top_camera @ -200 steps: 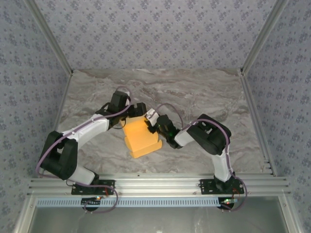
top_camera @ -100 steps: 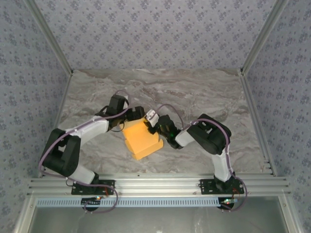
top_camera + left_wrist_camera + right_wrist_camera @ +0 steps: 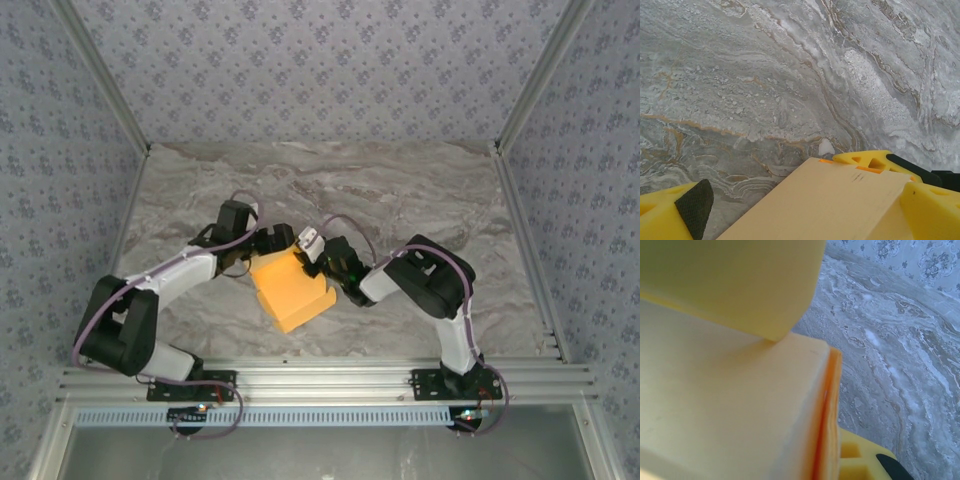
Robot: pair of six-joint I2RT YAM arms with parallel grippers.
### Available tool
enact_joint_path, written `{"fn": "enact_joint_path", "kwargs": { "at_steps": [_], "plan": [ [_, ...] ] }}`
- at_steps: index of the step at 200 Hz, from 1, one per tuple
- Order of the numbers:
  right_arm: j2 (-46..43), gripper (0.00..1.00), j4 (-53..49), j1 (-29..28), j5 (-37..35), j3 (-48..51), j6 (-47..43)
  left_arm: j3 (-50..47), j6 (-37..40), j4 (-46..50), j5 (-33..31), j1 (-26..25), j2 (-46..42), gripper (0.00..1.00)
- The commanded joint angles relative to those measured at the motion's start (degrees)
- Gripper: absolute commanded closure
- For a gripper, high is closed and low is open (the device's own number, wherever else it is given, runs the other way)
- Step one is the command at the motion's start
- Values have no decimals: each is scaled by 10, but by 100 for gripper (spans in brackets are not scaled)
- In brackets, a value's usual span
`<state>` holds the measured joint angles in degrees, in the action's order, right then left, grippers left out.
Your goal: Fold the paper box
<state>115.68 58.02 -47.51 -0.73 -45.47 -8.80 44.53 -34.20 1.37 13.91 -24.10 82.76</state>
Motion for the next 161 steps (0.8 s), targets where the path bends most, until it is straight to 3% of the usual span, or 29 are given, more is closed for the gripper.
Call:
{"fn": "enact_joint_path", "kwargs": {
  "at_steps": [1,65,98,123,161],
  "plan": [
    [15,86,-24,-8,-17,-13,-41,-9,0,19,29,-10,33,1],
    [18,83,-10,-38,-151,-21,-50,-48,-43,-27,2,-48,55,2],
    [15,79,1,-40,-173,-18,-43,-67,-56,-32,-26,-54,52,2],
    [8,75,-5,-39,-146,-18,-41,-66,-53,-28,-32,-54,53,2],
    [-28,70,-33,-28,-44,13,-62,-66,-56,-23,-45,-54,53,2]
  ]
}}
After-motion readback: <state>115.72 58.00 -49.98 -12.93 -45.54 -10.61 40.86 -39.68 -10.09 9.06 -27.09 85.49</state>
